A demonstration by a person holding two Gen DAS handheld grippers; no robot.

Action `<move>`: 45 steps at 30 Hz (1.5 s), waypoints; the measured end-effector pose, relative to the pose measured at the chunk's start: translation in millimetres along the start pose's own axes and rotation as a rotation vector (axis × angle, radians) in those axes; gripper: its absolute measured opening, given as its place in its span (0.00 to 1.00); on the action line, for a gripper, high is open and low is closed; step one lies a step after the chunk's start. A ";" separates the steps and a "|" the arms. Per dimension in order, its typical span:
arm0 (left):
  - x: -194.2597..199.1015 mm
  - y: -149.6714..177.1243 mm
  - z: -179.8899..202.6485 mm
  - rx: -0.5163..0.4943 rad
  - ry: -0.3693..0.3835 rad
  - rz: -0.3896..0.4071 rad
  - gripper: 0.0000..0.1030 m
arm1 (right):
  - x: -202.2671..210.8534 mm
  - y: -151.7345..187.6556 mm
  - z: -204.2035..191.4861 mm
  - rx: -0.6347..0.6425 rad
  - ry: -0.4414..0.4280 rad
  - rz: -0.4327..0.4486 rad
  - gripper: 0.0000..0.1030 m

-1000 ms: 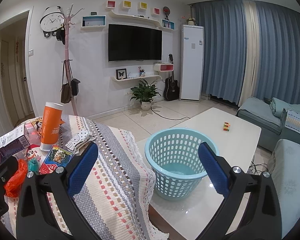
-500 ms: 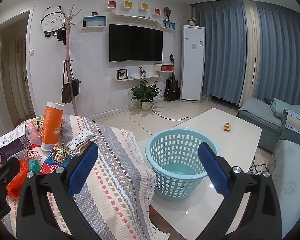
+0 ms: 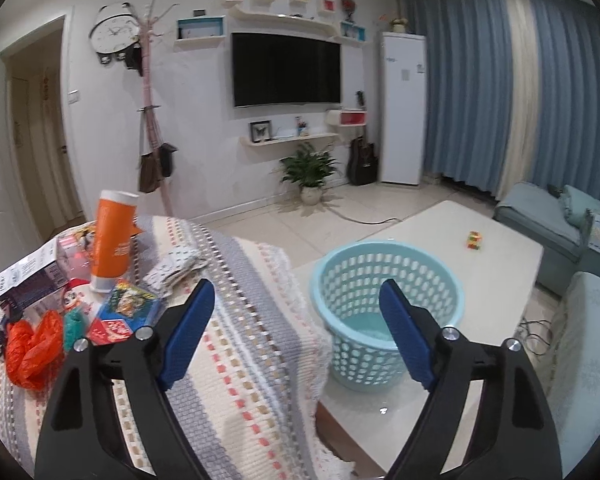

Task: Collect trash
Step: 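Grasp the red plastic bag with the left tool while the right tool grasps the tiger-print box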

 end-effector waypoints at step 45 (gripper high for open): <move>-68.4 41.0 -65.1 0.190 0.054 -0.209 0.56 | -69.4 58.3 -198.1 0.155 -0.342 -0.494 0.74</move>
Point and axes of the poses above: each gripper's, at about its wrist camera, not at the fingertips, and x roughly against the way its jaws point, z to its right, y to its underside, the point moved 8 cm from there along -x, roughly the way its jaws point, and after that the axes turned 15 degrees about y, right-handed, at the moved point
